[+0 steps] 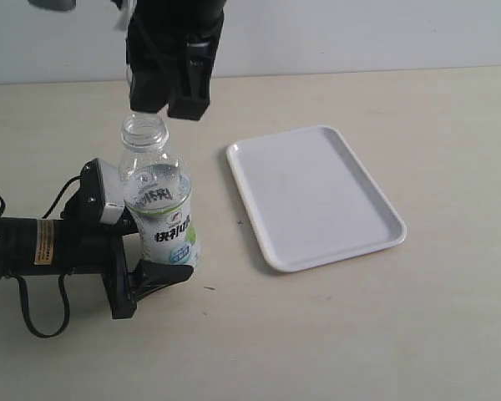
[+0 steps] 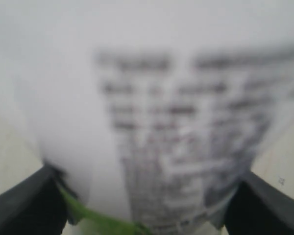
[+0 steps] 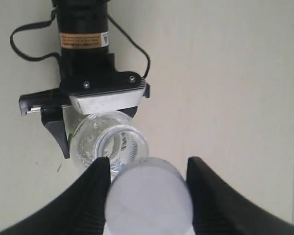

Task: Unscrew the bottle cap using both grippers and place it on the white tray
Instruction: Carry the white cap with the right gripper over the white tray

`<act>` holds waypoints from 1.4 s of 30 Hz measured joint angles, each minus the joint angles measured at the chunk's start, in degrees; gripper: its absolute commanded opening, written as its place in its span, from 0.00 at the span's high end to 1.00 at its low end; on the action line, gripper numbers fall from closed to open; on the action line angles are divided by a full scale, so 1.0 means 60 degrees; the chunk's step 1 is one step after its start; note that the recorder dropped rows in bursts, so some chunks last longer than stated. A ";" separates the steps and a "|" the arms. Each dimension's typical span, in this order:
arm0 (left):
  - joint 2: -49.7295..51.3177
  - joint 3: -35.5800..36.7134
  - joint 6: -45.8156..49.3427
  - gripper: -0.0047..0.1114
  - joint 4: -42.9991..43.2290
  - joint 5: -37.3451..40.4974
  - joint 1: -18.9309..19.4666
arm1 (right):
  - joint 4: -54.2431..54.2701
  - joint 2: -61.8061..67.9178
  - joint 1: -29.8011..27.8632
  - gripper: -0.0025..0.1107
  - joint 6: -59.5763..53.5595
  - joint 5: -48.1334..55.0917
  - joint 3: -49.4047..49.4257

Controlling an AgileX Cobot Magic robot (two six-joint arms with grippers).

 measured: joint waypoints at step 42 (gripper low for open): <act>0.0000 0.0000 0.0000 0.96 -0.0015 -0.0019 0.0000 | 0.1978 0.3418 -0.4949 0.98 0.3473 -0.4517 0.3826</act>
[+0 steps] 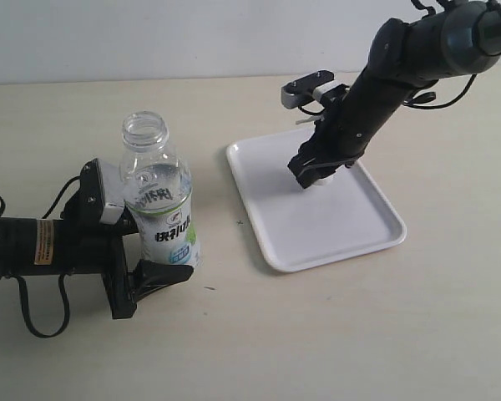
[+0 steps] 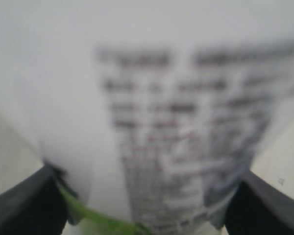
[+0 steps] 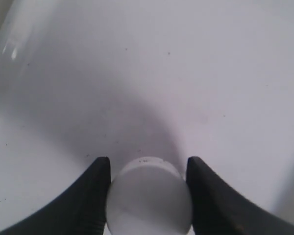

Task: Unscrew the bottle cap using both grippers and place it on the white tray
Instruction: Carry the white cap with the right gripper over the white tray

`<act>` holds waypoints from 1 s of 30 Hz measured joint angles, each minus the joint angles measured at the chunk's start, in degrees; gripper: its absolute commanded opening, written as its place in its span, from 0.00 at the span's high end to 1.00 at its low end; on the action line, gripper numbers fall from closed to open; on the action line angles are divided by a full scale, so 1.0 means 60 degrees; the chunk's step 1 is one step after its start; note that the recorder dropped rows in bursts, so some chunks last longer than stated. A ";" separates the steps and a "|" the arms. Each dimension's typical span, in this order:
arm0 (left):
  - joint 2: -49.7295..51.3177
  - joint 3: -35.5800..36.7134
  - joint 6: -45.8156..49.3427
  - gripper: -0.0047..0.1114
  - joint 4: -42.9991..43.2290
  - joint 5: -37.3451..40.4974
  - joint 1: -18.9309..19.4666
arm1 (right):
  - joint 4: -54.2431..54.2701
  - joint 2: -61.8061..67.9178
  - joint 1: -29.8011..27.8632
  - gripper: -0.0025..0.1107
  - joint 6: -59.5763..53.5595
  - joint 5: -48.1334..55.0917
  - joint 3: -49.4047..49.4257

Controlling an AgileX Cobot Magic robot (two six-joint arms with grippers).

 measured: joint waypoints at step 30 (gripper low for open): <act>0.0000 0.0000 0.0000 0.96 0.0000 0.0000 0.0000 | 0.0741 0.0245 0.0000 0.94 0.0292 -0.0744 -0.0015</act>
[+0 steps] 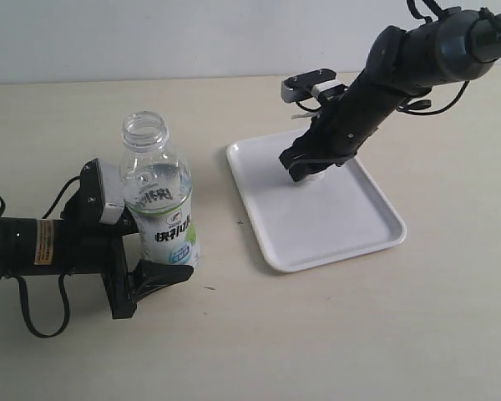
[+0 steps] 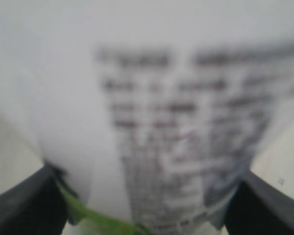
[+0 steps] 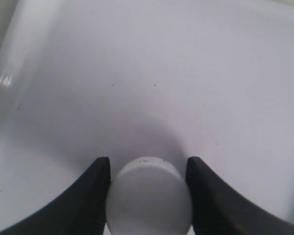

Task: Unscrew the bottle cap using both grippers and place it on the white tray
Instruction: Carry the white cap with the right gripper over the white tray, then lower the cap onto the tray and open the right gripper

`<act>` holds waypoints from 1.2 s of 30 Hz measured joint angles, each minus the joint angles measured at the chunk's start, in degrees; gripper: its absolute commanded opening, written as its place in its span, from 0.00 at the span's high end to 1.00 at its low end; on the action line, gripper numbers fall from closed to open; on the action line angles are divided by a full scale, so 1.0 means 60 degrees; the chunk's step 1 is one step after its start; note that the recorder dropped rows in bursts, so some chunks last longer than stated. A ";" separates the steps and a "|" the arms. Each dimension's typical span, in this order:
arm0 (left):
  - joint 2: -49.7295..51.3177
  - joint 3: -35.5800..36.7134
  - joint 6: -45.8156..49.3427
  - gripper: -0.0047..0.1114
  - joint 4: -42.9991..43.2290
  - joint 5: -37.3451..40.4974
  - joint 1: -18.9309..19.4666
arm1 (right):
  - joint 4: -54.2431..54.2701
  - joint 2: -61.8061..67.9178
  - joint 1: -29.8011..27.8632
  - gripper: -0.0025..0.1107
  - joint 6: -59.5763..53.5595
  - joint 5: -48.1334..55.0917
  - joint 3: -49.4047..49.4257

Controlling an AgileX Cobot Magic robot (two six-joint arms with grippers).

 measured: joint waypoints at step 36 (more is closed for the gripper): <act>0.0000 0.0000 0.0000 0.96 0.0016 -0.0055 0.0000 | -0.0473 -0.0215 0.0000 0.36 0.0117 -0.0101 -0.0059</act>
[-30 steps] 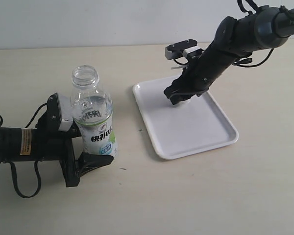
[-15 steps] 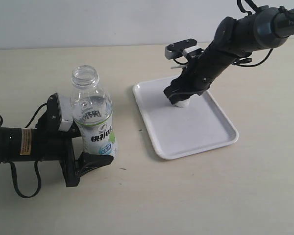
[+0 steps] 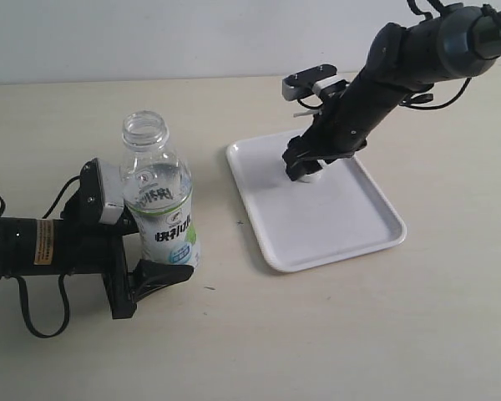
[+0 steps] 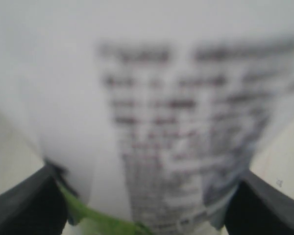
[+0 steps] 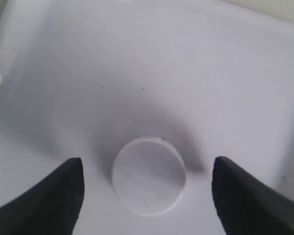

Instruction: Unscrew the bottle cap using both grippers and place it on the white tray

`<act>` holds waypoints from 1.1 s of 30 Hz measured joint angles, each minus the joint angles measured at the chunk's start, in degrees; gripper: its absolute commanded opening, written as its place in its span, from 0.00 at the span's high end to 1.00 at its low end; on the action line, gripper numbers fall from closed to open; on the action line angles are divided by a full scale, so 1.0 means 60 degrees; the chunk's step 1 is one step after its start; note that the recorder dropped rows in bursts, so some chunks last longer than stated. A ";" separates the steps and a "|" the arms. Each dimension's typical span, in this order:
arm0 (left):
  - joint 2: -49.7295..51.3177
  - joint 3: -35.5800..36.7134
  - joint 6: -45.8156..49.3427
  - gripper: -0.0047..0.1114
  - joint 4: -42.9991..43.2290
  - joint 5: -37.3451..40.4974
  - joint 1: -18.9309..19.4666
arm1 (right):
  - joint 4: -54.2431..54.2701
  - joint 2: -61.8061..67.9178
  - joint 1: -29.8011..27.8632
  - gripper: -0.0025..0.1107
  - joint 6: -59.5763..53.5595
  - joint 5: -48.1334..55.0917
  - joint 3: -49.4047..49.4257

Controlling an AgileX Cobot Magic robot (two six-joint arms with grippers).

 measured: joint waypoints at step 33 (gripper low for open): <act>0.0000 0.0000 -0.0907 0.96 -0.0056 -0.0059 0.0000 | 0.0487 -1.0932 0.1306 0.98 0.1182 -0.9756 1.0064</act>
